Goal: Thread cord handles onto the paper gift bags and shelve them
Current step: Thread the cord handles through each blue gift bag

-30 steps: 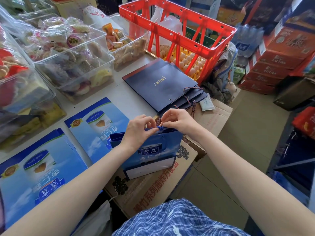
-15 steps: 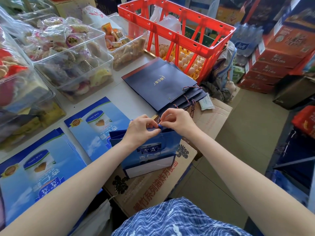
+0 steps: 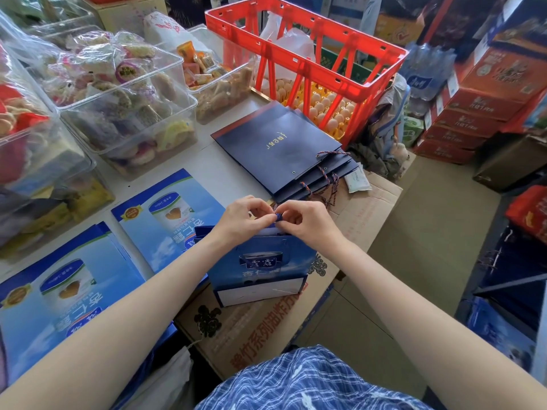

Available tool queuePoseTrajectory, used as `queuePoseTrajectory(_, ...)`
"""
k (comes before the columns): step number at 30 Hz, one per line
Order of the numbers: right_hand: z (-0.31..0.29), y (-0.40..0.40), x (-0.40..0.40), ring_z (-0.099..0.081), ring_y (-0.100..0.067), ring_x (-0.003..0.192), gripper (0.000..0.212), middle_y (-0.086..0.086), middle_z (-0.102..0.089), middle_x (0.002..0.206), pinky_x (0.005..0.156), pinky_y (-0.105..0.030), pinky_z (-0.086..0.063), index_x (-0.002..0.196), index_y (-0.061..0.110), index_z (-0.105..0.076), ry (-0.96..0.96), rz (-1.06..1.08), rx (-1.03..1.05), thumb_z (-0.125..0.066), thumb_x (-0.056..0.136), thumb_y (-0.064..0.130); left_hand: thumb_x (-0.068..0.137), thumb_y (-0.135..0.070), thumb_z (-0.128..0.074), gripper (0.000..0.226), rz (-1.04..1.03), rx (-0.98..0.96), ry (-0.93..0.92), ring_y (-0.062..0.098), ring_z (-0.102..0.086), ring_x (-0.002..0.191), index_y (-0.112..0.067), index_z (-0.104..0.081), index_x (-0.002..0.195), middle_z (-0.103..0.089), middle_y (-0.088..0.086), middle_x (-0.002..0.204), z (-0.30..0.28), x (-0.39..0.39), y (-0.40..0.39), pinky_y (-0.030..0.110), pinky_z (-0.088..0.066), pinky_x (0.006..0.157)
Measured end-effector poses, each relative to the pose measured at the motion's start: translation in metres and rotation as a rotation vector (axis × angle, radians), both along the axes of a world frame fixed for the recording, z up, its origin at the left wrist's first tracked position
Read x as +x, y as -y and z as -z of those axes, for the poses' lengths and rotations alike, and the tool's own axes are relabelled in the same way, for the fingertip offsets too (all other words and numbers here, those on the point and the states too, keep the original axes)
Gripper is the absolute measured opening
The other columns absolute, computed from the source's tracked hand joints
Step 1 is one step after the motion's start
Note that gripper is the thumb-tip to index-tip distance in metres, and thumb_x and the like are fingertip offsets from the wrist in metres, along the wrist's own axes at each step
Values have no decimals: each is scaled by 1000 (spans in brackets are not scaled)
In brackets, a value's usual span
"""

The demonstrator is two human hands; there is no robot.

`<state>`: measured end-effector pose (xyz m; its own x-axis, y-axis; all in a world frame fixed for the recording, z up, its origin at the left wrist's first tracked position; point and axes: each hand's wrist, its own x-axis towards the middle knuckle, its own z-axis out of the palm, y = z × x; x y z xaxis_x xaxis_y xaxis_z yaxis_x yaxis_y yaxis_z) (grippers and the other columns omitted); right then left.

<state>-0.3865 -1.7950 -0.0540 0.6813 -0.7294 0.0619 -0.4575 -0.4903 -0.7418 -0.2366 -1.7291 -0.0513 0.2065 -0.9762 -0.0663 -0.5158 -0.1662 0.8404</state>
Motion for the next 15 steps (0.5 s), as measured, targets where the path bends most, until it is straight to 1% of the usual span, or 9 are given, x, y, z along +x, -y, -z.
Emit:
queuePoseTrajectory(3, 2, -1, 1, -52, -1, 61, 11, 6, -59, 71, 62, -11, -44, 88, 10, -69, 33, 6, -35, -71, 78, 3, 83, -18, -69, 4, -6, 11, -18, 1, -49, 67, -15, -68, 79, -55, -8, 76, 2, 3, 1, 4, -35, 61)
queuePoseTrajectory(6, 2, -1, 3, -51, -1, 61, 14, 3, -61, 74, 62, -12, -44, 93, 8, -69, 29, -15, -68, -70, 79, 4, 81, -18, -71, 6, 10, 49, -56, -6, -49, 60, -14, -68, 77, -57, -8, 73, 2, 7, 2, 7, -36, 58)
queuePoseTrajectory(8, 1, -1, 2, -51, 1, 60, 15, 1, -63, 75, 62, -11, -44, 93, 7, -71, 38, -24, -94, -70, 79, 3, 83, -19, -69, 8, 6, 70, -94, -6, -50, 56, -16, -66, 76, -58, -9, 69, -1, 8, 2, 8, -37, 57)
queuePoseTrajectory(10, -1, 0, 0, -52, 2, 60, 14, 0, -64, 76, 62, -8, -44, 92, 6, -71, 49, -20, -114, -72, 78, 4, 88, -21, -62, 11, -57, 94, -143, -3, -53, 59, -14, -65, 80, -59, -6, 69, -5, 11, 3, 9, -39, 59)
queuePoseTrajectory(11, -2, 0, -1, -53, -1, 60, 13, 0, -65, 77, 64, -9, -44, 92, 6, -71, 47, -16, -125, -72, 79, 5, 91, -22, -58, 13, -89, 131, -134, 1, -55, 66, -14, -64, 82, -60, -3, 73, -6, 13, 6, 13, -43, 64)
queuePoseTrajectory(12, -3, 0, -2, -55, -6, 63, 13, -2, -67, 79, 66, -12, -46, 93, 6, -71, 37, -14, -143, -72, 79, 6, 92, -22, -55, 15, -94, 200, -82, 10, -57, 75, -15, -63, 81, -61, 1, 78, -6, 16, 9, 21, -44, 71)
queuePoseTrajectory(13, -4, 0, -3, -58, -10, 67, 13, -3, -68, 82, 69, -18, -50, 93, 6, -70, 23, -15, -167, -71, 80, 7, 92, -23, -53, 17, -66, 298, 0, 16, -56, 80, -16, -63, 80, -61, 3, 82, -6, 16, 12, 25, -44, 74)
queuePoseTrajectory(15, -6, 0, -6, -61, -16, 75, 14, -5, -69, 87, 74, -30, -53, 96, 7, -69, -21, -25, -211, -69, 82, 10, 92, -28, -51, 24, 19, 480, 123, 19, -51, 77, -13, -65, 80, -58, 7, 85, -9, 14, 18, 25, -40, 66)
